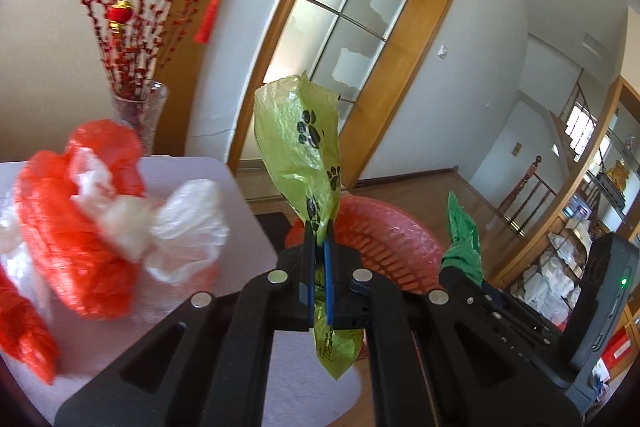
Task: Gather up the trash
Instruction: 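Carry both bags over the red basket and open both grippers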
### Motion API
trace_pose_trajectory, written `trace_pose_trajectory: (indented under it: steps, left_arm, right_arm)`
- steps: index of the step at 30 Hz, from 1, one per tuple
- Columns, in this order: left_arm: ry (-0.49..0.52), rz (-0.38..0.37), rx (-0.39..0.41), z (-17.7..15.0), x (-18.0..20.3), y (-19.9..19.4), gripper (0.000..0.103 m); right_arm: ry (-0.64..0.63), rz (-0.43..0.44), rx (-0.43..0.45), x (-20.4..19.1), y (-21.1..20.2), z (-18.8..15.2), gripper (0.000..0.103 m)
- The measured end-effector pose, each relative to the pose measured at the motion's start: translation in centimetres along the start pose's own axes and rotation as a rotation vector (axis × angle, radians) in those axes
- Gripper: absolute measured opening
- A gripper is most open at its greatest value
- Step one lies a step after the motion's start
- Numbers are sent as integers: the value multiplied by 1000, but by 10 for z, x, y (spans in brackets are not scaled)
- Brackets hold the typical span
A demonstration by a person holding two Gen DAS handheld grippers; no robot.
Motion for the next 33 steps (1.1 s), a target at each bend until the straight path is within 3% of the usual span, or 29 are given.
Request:
trace_pose_trajectory:
  steps: [10,28,31,33]
  left_arm:
    - [58,-74,-75,-9,44,58,5]
    - [51,-109,-104,-13,58,95,5]
    - [54,-101,-109,-17,60,102,6]
    - [43,-94,-124,-19,58,109,11]
  right_arm:
    - [58,-72,35,40,-2,9,23]
    - [129,-78,47,66,14,13,23]
    - [153,-62,43,71,21,12,27]
    - [170,-57,38,75,25,10,32]
Point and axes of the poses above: each gripper's, at about its wrist camera, not at the fingertips, and y roughly the way its jaws point, x to its right, z to its top, the point moved 6 cm from there along y, roughly the way its jaws point, and after that the axes turned 3 degrees about -y, right-handed, at the moved point
